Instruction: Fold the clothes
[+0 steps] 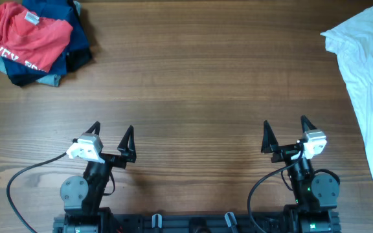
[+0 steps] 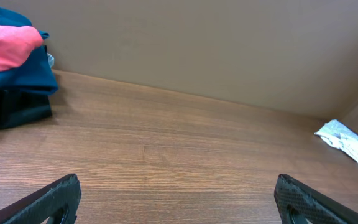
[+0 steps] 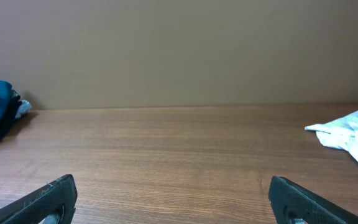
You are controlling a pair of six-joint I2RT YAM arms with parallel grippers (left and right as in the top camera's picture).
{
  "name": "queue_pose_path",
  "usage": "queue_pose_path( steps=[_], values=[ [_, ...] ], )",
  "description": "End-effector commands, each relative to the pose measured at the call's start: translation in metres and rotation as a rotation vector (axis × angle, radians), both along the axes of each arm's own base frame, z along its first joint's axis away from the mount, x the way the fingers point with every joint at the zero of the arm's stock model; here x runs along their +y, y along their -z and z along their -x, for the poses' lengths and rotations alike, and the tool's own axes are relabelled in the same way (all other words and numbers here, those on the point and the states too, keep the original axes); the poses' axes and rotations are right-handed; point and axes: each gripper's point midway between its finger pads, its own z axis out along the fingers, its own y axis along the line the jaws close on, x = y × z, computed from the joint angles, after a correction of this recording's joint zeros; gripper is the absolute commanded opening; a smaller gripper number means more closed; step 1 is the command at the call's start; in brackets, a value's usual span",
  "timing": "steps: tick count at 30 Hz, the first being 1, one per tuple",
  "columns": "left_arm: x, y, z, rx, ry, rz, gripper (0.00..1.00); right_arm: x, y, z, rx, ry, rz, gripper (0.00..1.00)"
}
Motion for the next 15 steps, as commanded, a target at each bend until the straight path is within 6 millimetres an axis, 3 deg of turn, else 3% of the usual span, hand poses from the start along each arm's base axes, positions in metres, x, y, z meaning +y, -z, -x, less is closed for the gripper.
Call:
queue_pose_path(
  steps=[1,15],
  values=[
    [0.0005,0.0014,0.0,-0.005,-0.004,-0.016,1.0,0.0029,-0.0003,0.0004,-0.003,-0.015,0.006,1.0],
    [0.0005,0.0014,0.0,-0.005,-0.004,-0.016,1.0,0.0028,-0.0005,0.0004,-0.004,-0.015,0.007,1.0]
  ],
)
